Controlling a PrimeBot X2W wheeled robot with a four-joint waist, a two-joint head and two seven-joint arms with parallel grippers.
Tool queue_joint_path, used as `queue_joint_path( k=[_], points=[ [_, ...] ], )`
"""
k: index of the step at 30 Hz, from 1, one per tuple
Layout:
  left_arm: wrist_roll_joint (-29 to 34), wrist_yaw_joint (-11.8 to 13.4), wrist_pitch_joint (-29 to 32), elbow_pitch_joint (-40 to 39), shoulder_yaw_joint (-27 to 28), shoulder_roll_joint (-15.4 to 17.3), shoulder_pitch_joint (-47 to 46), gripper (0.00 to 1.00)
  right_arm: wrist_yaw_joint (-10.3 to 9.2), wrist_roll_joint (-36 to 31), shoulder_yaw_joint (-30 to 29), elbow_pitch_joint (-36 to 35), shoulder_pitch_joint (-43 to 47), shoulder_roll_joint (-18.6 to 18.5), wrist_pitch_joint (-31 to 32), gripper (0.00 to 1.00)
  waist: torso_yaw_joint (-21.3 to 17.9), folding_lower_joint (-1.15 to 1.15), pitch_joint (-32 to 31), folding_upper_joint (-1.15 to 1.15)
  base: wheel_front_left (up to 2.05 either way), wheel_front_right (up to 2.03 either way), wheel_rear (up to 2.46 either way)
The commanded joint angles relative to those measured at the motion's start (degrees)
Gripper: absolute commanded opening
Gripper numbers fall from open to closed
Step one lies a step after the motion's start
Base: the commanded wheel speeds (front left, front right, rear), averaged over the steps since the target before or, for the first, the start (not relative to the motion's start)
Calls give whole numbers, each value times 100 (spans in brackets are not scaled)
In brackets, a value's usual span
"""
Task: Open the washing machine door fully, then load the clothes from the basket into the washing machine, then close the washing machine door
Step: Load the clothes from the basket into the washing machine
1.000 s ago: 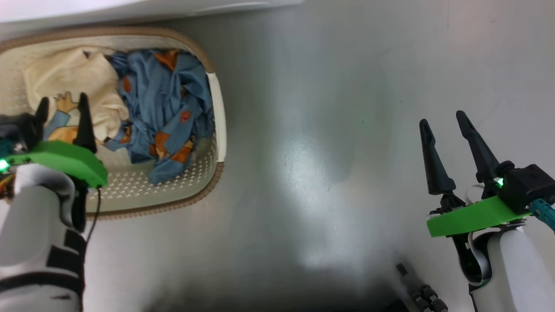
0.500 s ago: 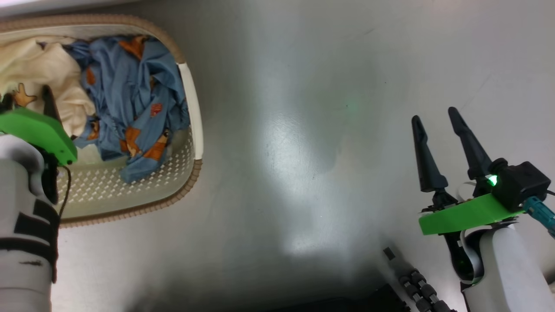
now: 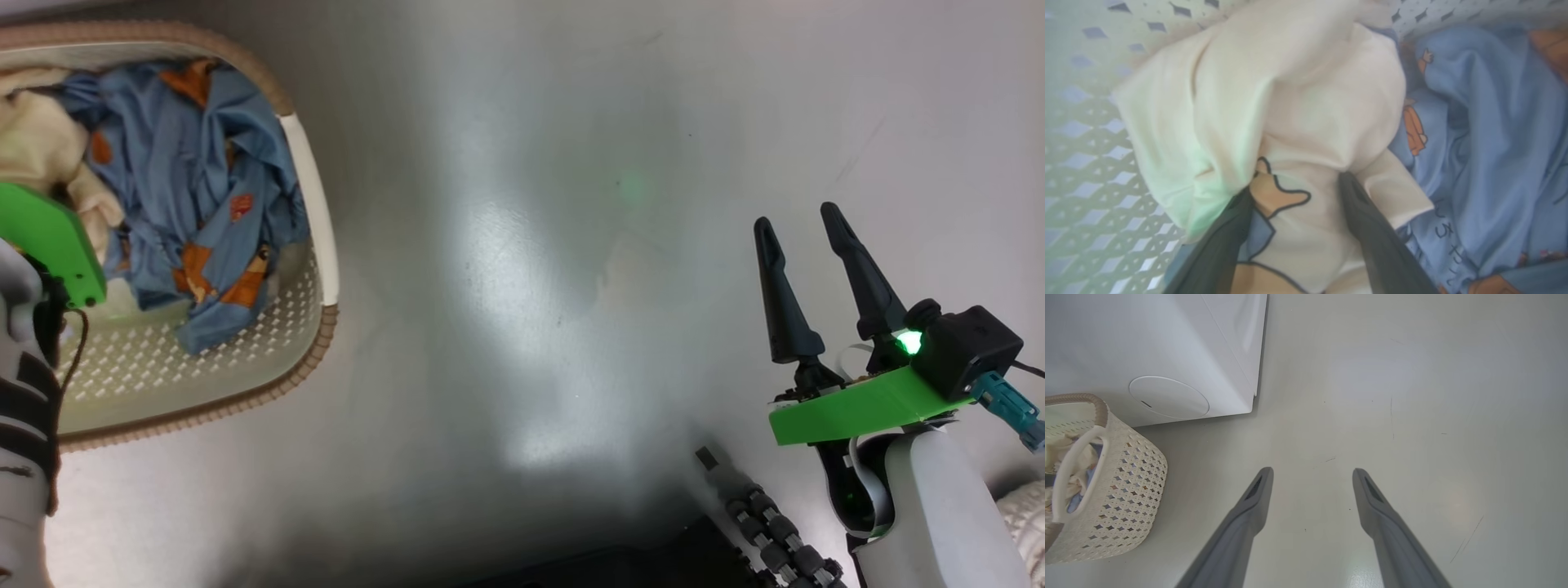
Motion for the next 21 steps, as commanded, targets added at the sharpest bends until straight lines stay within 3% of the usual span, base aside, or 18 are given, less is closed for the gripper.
queue_joint_path(
  k=[1, 3, 4, 5, 7, 21],
  points=[
    [37, 7, 84, 29, 33, 315, 113, 100, 9, 67, 136, -118, 230, 31, -28, 100, -67, 0, 60, 0, 0, 0, 0],
    [45, 16, 208, 100, -4, 328, 92, 100, 9, 85, 147, -134, 237, 43, -28, 100, -100, 0, 79, 0, 0, 0, 0],
    [45, 16, 269, 134, -20, 328, 95, 93, 9, 93, 152, -142, 239, 49, -28, 100, -114, 0, 85, 0, 0, 0, 0],
    [55, 3, 314, 159, -48, 329, 103, 57, 9, 95, 159, -148, 237, 54, -28, 100, -129, 0, 88, 0, 0, 0, 0],
    [42, -13, 227, 152, -67, 329, 124, 0, 9, 109, 153, -174, 225, 64, -28, 100, -158, 0, 88, 0, 0, 0, 0],
    [-266, -342, -882, 152, -88, -53, 806, 0, 9, 53, -192, -160, 68, 64, -28, 100, 18, 0, -792, 0, 0, 0, 0]
  ],
)
